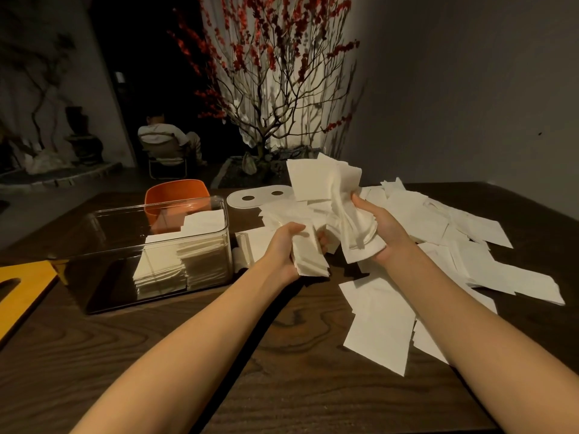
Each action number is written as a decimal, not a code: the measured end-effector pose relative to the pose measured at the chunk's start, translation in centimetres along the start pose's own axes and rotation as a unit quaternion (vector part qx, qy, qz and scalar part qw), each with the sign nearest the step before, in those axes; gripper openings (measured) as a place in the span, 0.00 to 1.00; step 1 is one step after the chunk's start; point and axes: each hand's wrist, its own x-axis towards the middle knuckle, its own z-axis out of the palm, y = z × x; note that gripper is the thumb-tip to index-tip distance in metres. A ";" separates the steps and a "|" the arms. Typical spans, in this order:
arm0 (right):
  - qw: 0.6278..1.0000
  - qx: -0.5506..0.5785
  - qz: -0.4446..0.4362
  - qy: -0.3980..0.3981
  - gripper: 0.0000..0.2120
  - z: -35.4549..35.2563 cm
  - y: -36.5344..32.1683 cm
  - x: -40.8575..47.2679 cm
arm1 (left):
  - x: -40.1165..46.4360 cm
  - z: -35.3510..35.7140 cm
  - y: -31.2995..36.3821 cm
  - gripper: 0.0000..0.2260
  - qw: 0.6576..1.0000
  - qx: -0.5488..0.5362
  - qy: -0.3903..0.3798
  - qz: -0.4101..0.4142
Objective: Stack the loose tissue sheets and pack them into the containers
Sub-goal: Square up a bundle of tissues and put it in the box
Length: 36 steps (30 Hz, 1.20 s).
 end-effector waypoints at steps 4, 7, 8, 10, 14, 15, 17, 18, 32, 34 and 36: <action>0.999 -0.011 0.047 0.013 0.14 -0.1 0.1 0.3 | -0.3 0.8 -0.3 0.10 0.997 -0.005 -0.069 -0.013; 0.993 -0.084 0.063 0.048 0.09 -0.8 0.0 0.2 | -0.9 1.0 0.0 0.14 0.990 -0.017 -0.142 -0.023; 0.991 -0.104 0.068 0.051 0.07 -1.0 -0.2 0.1 | -1.0 0.9 0.2 0.13 0.987 -0.025 -0.155 -0.024; 0.986 -0.139 0.076 0.052 0.06 -1.4 -0.4 0.0 | -0.9 0.5 0.3 0.13 0.984 -0.043 -0.169 -0.032; 0.967 -0.229 0.087 0.062 0.15 -2.2 -0.8 0.2 | -1.0 0.1 1.0 0.19 0.980 -0.035 -0.188 -0.055; 0.964 -0.244 0.089 0.063 0.16 -2.4 -0.9 0.2 | -1.1 0.1 1.2 0.16 0.982 -0.030 -0.177 -0.059; 0.954 -0.278 0.093 0.069 0.19 -2.7 -1.0 0.2 | -1.0 -0.6 1.4 0.10 0.985 -0.032 -0.153 -0.068; 0.948 -0.295 0.096 0.070 0.19 -2.7 -1.0 0.2 | -1.1 -0.7 1.4 0.10 0.987 -0.032 -0.142 -0.072; 0.907 -0.404 0.093 0.068 0.14 -2.3 -1.4 -0.4 | -2.1 0.0 1.8 0.12 0.987 0.097 -0.071 -0.102; 0.897 -0.427 0.090 0.068 0.13 -2.1 -1.5 -0.6 | -2.5 0.2 1.8 0.03 0.983 0.133 -0.058 -0.111; 0.893 -0.437 0.084 0.064 0.09 -1.8 -1.6 -1.0 | -2.6 0.2 1.7 0.02 0.980 0.144 -0.065 -0.121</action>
